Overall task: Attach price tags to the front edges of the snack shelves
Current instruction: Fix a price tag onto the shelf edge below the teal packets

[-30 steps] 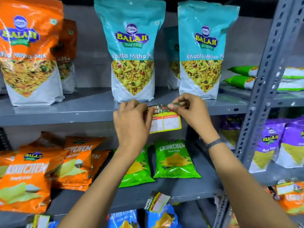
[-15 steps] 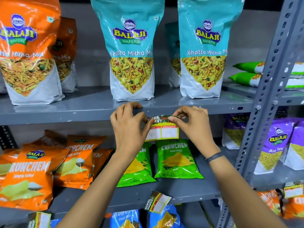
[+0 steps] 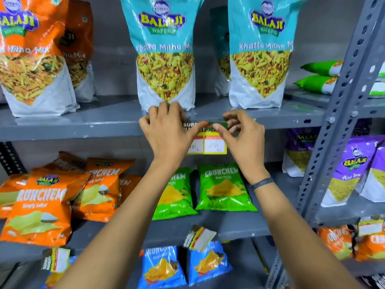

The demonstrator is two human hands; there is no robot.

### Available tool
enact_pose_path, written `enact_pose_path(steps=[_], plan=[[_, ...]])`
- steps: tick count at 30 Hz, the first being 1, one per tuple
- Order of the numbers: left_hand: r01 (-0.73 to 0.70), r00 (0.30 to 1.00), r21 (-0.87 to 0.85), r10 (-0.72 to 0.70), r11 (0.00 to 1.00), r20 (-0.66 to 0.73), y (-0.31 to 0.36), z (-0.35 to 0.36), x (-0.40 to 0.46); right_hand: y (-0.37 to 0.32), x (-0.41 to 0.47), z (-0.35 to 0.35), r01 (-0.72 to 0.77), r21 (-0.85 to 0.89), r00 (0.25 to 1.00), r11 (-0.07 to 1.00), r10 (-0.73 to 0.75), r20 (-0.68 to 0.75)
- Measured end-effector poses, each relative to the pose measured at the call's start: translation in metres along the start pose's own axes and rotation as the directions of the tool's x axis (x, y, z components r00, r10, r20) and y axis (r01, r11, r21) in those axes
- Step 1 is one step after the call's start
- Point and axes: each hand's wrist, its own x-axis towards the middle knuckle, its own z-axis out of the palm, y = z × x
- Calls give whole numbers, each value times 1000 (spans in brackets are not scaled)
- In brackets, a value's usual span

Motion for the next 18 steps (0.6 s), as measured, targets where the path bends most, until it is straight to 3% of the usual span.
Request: enact_pose_path(steps=[3, 5, 7, 8, 9, 10, 11, 13, 14, 18], plan=[[35, 988, -122, -53, 992, -148, -4, -2, -24, 5, -36, 6, -7, -14, 986, 1000, 4, -165], [-19, 978, -208, -25, 978, -207, -14, 0, -63, 12, -74, 12, -45, -32, 985, 999, 39, -168], [-23, 999, -294, 12, 955, -40, -29, 9, -121, 27, -119, 20, -88, -57, 995, 994, 85, -51], [63, 993, -309, -28, 949, 116, -39, 14, -152, 35, -141, 24, -107, -70, 993, 992, 110, 38], [200, 944, -252, -117, 947, 310, -50, 22, -183, 45, -163, 29, -126, -94, 981, 988, 138, 136], [323, 833, -120, -222, 939, 506, -60, 30, -209, 54, -182, 34, -141, -138, 957, 980, 171, 236], [417, 659, 26, -322, 908, 680, -72, 40, -235, 62, -199, 39, -144, -200, 920, 969, 205, 334], [627, 320, 124, -399, 769, 859, -86, 57, -268, 75, -225, 50, -97, -302, 823, 948, 247, 511], [736, 222, 124, -410, 666, 884, -92, 65, -278, 80, -235, 55, -73, -325, 779, 943, 257, 572], [933, 62, 102, -433, 345, 899, -97, 88, -289, 92, -247, 75, -56, -360, 702, 931, 293, 649]])
